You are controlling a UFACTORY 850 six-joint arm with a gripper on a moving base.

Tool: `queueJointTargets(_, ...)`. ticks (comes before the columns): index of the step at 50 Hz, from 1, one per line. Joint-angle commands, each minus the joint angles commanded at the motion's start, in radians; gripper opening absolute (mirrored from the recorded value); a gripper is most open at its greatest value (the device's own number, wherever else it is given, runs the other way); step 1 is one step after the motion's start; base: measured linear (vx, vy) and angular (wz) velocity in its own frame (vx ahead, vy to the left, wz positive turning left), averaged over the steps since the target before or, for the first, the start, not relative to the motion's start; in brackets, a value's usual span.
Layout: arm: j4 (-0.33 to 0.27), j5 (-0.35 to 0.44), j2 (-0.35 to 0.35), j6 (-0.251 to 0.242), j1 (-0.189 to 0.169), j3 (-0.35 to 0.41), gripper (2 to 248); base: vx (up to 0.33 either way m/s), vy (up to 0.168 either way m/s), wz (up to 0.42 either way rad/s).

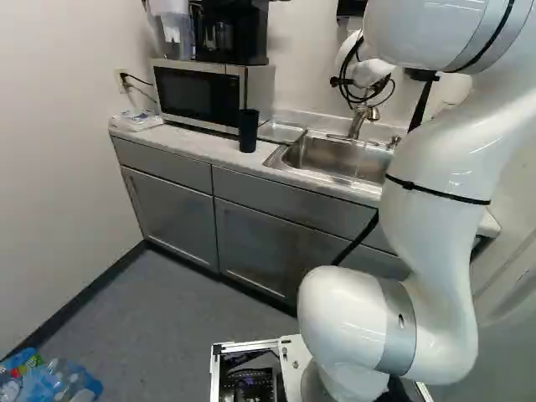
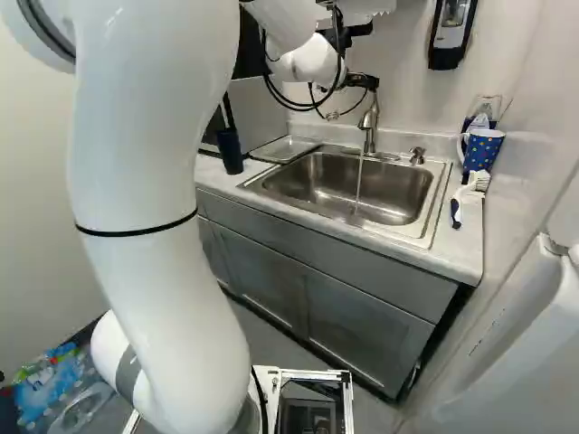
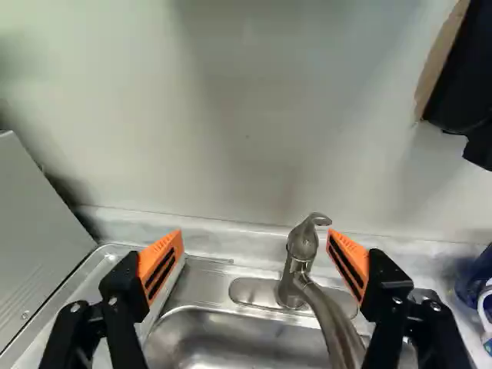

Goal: Rinse the cup and place it in the tray

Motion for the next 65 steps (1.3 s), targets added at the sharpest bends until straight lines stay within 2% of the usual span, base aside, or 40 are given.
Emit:
queueJointTargets(34, 0.0, -0.01, 0.117, 0.0, 0.073, 0.128, 247, 0.0, 0.0, 0.0)
queueJointTargets(48, 0.0, -0.084, 0.169, 0.0, 0.093, 0.183, 247, 0.0, 0.0, 0.0)
queueJointTargets(65, 0.0, -0.204, 0.222, 0.0, 0.092, 0.237, 247, 0.0, 0.0, 0.0)
